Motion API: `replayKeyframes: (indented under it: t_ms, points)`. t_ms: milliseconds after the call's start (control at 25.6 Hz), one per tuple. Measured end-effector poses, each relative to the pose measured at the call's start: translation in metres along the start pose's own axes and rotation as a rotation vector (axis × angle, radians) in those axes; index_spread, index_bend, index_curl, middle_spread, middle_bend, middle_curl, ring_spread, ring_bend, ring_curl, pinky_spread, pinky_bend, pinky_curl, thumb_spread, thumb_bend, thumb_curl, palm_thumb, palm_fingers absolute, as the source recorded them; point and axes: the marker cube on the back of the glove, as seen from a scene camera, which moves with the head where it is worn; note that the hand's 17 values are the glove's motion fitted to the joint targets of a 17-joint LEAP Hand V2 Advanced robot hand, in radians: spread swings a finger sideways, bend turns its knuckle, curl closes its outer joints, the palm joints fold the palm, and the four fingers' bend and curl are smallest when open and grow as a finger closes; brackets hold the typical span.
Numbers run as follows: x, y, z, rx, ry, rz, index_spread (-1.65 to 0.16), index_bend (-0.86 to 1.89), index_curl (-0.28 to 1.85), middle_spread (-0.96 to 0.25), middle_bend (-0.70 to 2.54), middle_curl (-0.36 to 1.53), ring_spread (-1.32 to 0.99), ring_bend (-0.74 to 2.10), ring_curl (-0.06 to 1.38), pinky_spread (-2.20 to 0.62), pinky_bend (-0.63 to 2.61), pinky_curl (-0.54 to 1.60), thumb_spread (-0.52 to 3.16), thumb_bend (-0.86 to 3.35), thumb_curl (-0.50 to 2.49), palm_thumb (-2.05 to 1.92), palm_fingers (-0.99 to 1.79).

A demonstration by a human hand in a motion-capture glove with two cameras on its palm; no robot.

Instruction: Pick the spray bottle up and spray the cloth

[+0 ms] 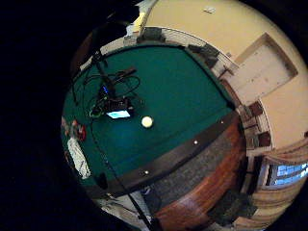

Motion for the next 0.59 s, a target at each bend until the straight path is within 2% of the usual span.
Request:
replayKeyframes:
  t_ms: [274,586]
  points:
    - [-0.004,0.000,-0.002,0.005,0.004,-0.009,-0.37,0.16,0.12,-0.12,0.22,0.12,-0.12,0.31,0.13,0.15,0.39,0.17,0.72,0.12,0.11,0.27,0.37]
    - [-0.011,0.004,0.007,-0.021,0.017,-0.024,-0.44,0.15,0.17,-0.15,0.20,0.18,-0.14,0.32,0.17,0.18,0.39,0.22,0.91,0.07,0.15,0.29,0.37]
